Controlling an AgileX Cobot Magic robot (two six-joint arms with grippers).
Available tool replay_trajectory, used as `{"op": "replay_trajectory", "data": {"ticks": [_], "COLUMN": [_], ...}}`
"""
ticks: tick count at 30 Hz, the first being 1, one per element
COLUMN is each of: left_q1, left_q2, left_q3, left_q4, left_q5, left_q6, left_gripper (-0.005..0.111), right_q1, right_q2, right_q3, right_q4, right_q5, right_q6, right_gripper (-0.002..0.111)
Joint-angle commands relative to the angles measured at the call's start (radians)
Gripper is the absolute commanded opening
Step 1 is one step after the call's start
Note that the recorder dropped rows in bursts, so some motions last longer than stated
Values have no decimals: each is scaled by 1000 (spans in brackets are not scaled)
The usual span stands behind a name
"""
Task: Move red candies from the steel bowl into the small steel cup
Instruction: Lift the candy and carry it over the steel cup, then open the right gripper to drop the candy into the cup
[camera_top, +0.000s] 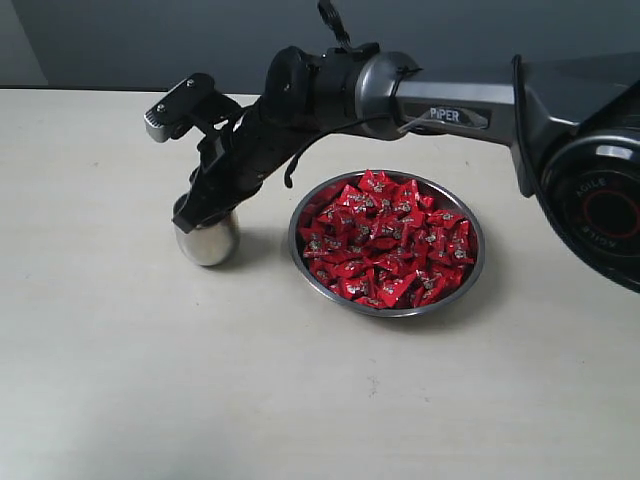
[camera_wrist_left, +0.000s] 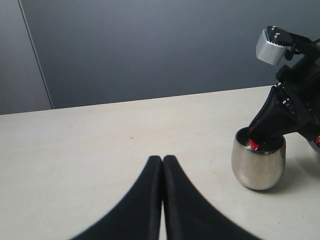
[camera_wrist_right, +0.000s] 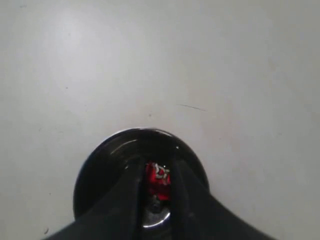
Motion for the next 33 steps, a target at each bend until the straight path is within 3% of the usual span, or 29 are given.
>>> {"op": "replay_trajectory", "data": {"ticks": [1,8,15,33], "left_q1": [-3,-3,-3,-3], "left_q2": [-4,-4,-4,-4], "left_q3": [4,4,4,4], "left_q4": [1,1,1,1], "left_q5": [-5,-5,-5,-5], "left_q6": [-1,-1,-1,-1], "left_gripper": [0,0,0,0], "right_q1": [0,-2,-2,-2], "right_q2": [-7,-7,-23,-221], "right_q3": [-6,-6,-6,-4], "right_q4": [1,-6,-124,-208], "right_q5": [-5,-1,8,149], "right_q6": [6,35,130,289], "right_gripper": [-1,3,40,41]}}
